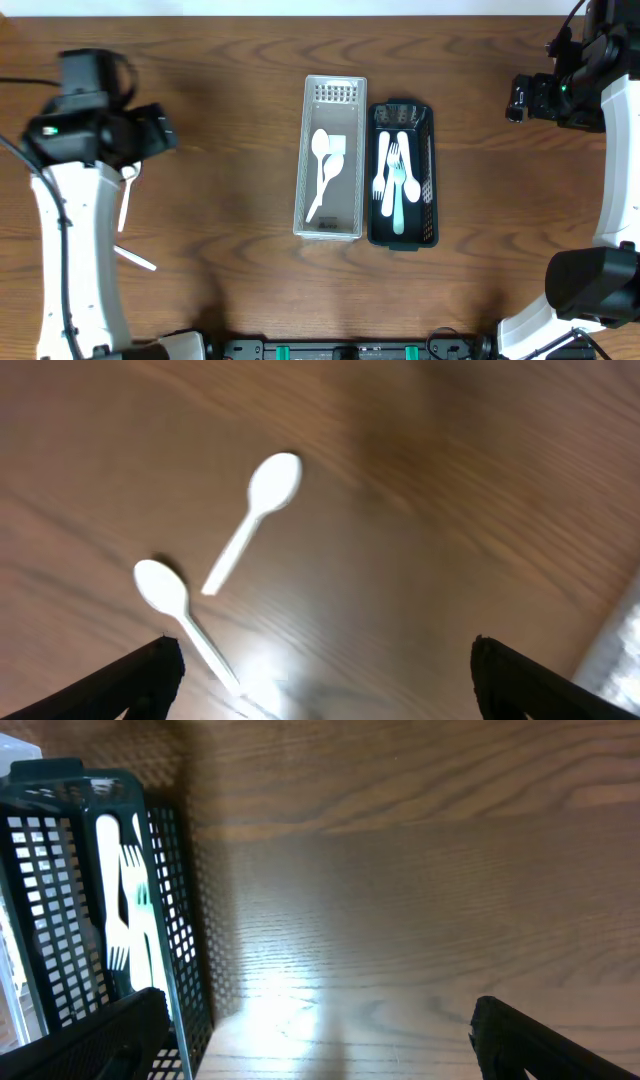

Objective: Pack container
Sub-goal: 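Carry the spoon into the white basket and open the left gripper, then grasp the lower-left white spoon with the left gripper and lift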

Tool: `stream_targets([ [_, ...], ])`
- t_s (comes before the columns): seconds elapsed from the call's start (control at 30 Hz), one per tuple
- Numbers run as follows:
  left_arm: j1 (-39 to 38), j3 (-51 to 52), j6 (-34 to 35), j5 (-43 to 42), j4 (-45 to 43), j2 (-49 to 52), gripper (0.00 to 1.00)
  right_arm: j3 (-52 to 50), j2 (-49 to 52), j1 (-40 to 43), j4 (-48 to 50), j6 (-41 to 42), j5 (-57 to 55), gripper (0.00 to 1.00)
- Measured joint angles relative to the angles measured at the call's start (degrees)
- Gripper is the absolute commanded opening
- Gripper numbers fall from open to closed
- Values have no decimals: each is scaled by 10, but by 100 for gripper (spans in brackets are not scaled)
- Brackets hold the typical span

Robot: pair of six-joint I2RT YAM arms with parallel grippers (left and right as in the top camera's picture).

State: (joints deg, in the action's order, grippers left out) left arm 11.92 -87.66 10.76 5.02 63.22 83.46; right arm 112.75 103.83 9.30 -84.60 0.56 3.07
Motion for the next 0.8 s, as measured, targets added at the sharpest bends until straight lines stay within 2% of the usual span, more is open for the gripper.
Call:
stream_targets([
  [0.13,77,9,-41,-17,-26,49,94,0,0,0,-1,0,0,99],
  [0.23,103,11,-68,-22,-37,104,95,0,0,0,-1,0,0,99],
  [0.33,111,12,-93,-28,-49,161,96,0,0,0,-2,0,0,99],
  [0.5,111,15,-159,-79,-65,250,88,0,0,0,-7,0,0,99],
  [0.57,112,18,-188,-95,-71,278,88,0,0,0,-12,0,0,99],
  [0.8,122,19,-245,-114,-111,326,89,0,0,0,-13,0,0,99],
])
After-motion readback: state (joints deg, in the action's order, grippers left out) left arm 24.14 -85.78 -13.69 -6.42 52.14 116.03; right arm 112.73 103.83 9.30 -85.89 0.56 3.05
